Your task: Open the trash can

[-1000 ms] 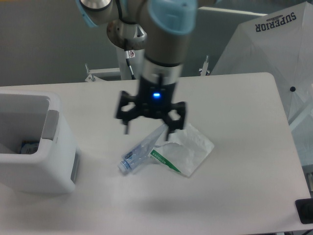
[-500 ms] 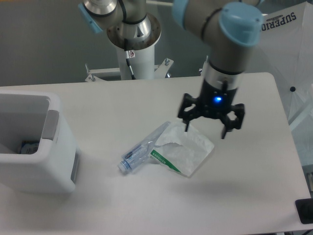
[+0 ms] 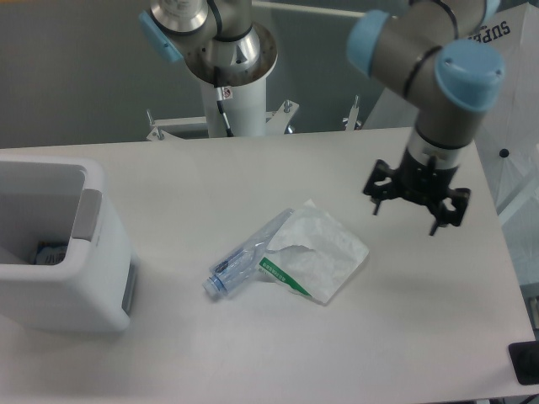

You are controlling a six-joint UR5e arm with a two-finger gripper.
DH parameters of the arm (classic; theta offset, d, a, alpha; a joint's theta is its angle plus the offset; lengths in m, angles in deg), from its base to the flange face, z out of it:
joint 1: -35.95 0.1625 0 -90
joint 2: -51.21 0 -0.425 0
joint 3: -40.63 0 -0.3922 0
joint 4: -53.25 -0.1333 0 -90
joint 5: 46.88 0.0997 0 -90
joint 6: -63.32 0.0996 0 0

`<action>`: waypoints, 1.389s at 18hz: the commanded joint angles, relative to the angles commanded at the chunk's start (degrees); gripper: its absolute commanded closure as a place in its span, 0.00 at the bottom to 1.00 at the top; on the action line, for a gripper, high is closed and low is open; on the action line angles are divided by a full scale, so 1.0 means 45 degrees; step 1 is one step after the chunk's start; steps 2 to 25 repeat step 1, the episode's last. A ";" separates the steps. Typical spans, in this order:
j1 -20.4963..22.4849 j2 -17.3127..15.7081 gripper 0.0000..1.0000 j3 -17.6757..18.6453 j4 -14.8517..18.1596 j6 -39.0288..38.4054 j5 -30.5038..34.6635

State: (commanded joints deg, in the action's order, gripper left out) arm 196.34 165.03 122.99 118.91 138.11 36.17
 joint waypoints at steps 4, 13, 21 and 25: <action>0.0040 0.0098 0.00 -0.0020 -0.0138 0.0001 0.0000; 0.0040 0.0098 0.00 -0.0020 -0.0138 0.0001 0.0000; 0.0040 0.0098 0.00 -0.0020 -0.0138 0.0001 0.0000; 0.0040 0.0098 0.00 -0.0020 -0.0138 0.0001 0.0000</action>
